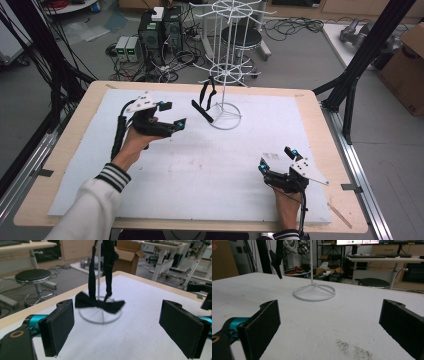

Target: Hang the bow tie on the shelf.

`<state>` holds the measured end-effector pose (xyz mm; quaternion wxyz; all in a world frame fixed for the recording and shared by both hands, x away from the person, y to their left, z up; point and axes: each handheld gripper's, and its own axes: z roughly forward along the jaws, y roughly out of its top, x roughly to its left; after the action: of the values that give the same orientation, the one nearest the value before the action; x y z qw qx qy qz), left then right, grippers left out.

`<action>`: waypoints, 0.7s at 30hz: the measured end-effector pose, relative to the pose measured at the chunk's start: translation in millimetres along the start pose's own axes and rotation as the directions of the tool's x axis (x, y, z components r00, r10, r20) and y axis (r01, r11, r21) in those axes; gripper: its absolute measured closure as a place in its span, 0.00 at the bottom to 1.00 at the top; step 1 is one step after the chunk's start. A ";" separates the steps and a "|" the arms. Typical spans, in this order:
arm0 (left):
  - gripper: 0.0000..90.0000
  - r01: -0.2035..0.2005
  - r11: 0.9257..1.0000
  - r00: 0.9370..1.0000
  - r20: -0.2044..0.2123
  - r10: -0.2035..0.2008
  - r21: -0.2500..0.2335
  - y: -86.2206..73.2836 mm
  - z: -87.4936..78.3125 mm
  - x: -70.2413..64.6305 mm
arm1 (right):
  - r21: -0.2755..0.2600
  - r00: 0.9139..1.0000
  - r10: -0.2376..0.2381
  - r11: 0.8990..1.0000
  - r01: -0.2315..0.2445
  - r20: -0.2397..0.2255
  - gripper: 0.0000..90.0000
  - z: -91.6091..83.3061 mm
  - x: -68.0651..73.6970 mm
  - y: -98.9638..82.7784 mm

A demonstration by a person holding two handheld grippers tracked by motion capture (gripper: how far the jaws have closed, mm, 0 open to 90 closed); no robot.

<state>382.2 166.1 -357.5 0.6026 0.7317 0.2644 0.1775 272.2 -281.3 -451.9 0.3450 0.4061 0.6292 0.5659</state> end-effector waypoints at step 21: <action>0.15 -0.060 0.984 0.981 -0.194 0.027 -0.169 -114.9 -115.7 -6.7 | -0.007 1.000 0.005 1.000 -0.005 0.001 0.03 -0.8 0.2 -0.3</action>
<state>290.0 268.6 -444.8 0.6322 0.6614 0.2882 0.2825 271.3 -281.5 -452.1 0.3452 0.4066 0.6260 0.5689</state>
